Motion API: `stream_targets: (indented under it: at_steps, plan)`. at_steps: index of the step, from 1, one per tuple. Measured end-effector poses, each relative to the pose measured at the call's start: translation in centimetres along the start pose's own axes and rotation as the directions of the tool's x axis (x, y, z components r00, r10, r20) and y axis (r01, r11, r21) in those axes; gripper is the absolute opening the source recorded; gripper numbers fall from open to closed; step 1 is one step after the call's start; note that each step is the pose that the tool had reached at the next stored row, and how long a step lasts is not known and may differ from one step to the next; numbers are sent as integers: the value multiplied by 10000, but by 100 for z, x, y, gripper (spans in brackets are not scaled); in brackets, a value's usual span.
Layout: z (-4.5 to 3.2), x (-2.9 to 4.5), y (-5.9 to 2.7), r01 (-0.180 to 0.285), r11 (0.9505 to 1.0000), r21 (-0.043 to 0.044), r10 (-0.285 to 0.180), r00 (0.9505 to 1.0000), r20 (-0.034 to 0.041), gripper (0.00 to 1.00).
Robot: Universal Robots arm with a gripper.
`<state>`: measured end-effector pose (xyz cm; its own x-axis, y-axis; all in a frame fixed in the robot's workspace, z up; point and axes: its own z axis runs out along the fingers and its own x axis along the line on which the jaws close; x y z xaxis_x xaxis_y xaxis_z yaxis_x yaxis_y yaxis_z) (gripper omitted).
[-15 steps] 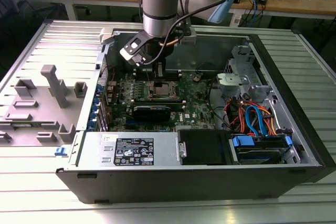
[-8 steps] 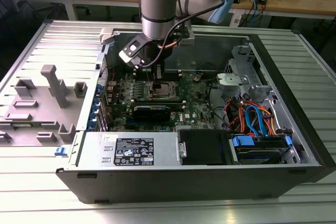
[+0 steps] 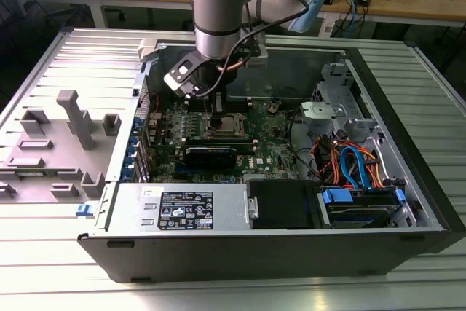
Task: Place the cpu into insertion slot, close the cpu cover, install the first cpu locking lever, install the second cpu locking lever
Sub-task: 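Close the cpu cover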
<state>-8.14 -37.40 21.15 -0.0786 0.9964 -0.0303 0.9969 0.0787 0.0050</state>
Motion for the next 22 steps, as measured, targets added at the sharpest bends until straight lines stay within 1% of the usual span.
stream_targets:
  at_steps: [6, 10, 16, 22]
  plan:
    - [30, -1, -11, 15, 10000, -2, -15, 10000, -2, 11]
    - [32, -3, -12, 20, 10000, -2, -20, 10000, -2, 11]
    - [-24, -5, -12, 21, 10000, -2, -21, 10000, -2, 11]
    - [-45, -7, -5, 24, 10000, -3, -24, 10000, -3, 11]
